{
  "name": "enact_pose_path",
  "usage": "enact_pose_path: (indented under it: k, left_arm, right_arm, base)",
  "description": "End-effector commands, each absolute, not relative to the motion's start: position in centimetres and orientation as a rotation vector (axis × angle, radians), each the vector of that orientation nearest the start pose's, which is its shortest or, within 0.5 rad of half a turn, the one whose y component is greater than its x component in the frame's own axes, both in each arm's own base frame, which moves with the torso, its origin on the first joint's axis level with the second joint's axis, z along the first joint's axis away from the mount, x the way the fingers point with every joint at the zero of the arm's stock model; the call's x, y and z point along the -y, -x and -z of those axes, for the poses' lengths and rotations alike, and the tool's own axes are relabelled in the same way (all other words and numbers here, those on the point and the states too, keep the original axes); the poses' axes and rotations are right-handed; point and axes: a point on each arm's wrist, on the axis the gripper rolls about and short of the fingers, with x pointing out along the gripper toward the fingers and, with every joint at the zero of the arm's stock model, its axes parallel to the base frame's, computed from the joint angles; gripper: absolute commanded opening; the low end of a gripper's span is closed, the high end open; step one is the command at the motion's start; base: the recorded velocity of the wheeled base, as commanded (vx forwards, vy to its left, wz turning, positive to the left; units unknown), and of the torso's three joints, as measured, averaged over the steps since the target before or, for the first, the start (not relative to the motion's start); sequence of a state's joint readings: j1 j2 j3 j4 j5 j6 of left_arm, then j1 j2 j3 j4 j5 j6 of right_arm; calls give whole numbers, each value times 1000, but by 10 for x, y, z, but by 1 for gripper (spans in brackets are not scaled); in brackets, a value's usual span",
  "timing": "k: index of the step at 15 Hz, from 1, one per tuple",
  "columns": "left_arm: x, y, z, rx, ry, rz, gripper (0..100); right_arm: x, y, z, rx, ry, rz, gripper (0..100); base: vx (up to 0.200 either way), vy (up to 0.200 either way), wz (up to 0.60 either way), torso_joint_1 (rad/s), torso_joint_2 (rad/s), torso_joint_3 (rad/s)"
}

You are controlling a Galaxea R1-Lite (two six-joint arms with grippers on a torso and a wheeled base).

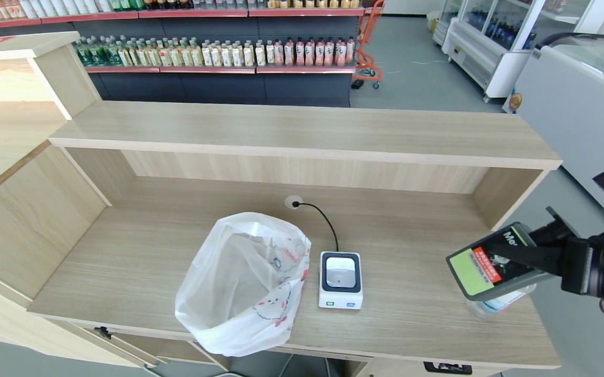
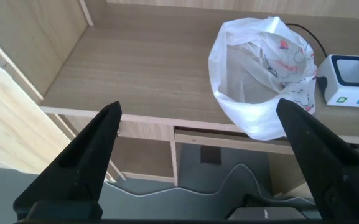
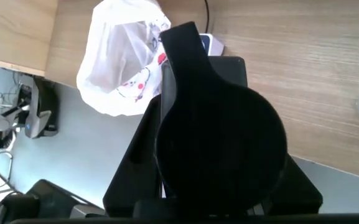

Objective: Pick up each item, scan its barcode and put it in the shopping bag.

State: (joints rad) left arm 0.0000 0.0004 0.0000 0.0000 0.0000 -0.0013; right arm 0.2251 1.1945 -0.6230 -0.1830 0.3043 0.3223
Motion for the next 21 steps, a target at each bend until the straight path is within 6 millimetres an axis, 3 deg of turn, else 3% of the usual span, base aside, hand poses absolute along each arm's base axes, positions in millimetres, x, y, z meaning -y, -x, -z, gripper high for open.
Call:
enact_pose_path:
  k: [1, 4, 7, 13, 21]
  left_arm:
    - [0, 23, -75, 0, 2, 0, 100]
    - [0, 23, -75, 0, 3, 0, 100]
    - [0, 23, -75, 0, 3, 0, 100]
    - [0, 23, -75, 0, 3, 0, 100]
    - [0, 23, -75, 0, 3, 0, 100]
  right_arm:
    - [-63, -197, -198, -527, -303, -443, 0]
    - [-77, -210, -185, -561, -282, -461, 0]
    - [-84, -227, -160, -602, -201, -458, 0]
    - [-99, -273, -112, -607, -208, -469, 0]
    - [-134, -309, -91, -591, -193, -531, 0]
  base:
    - [0, 200, 0, -2, -2, -2]
    - [0, 133, 0, -3, 3, 0]
    - [0, 0, 0, 0, 0, 0]
    - [0, 0, 0, 0, 0, 0]
    - [0, 0, 0, 0, 0, 0]
